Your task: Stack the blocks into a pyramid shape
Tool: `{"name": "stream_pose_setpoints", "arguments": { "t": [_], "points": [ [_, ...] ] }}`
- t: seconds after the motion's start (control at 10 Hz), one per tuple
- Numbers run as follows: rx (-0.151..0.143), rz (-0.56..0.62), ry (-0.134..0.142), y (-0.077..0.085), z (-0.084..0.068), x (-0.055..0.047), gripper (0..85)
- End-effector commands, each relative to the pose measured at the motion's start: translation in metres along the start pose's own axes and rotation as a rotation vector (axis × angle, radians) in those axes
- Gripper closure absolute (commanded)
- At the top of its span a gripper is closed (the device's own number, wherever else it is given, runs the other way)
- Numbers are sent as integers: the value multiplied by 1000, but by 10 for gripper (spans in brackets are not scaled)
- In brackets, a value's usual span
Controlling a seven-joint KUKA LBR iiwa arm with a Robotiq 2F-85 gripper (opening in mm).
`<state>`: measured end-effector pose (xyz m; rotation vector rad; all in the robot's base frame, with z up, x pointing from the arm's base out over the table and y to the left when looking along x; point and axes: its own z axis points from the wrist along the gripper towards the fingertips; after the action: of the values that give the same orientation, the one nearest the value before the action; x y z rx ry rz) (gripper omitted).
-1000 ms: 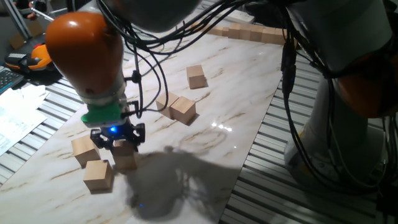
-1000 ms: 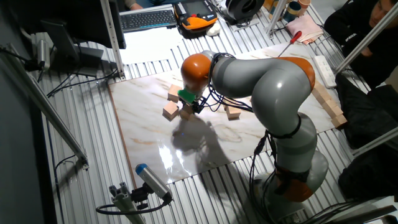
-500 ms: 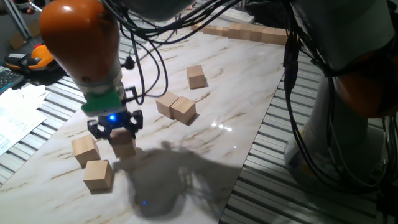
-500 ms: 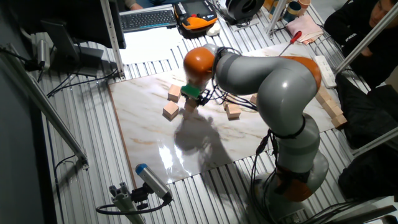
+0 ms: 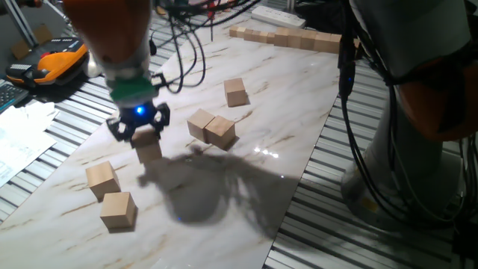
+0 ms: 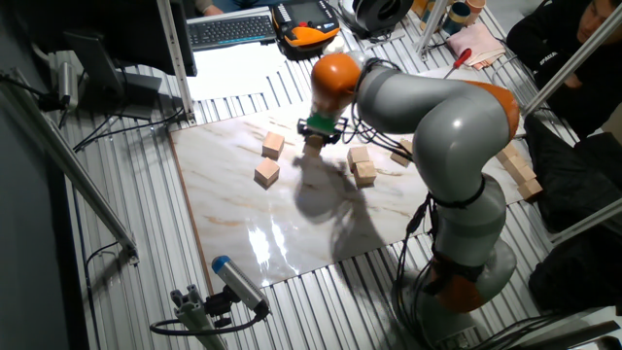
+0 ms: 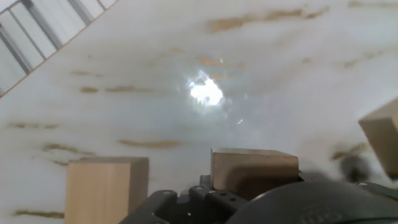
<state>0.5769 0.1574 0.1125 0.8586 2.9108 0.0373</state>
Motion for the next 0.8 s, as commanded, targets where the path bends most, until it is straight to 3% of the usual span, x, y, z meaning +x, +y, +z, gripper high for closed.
{"name": "stream_pose_setpoints", "arguments": {
  "t": [0.0, 0.3, 0.5, 0.7],
  "points": [
    [-26, -342, 12, -16, 2, -13, 850],
    [-46, -409, 13, -44, 11, -31, 850],
    [-52, -443, 10, -60, 16, -37, 850],
    [-36, -423, 7, -54, 17, -34, 850]
  ]
}}
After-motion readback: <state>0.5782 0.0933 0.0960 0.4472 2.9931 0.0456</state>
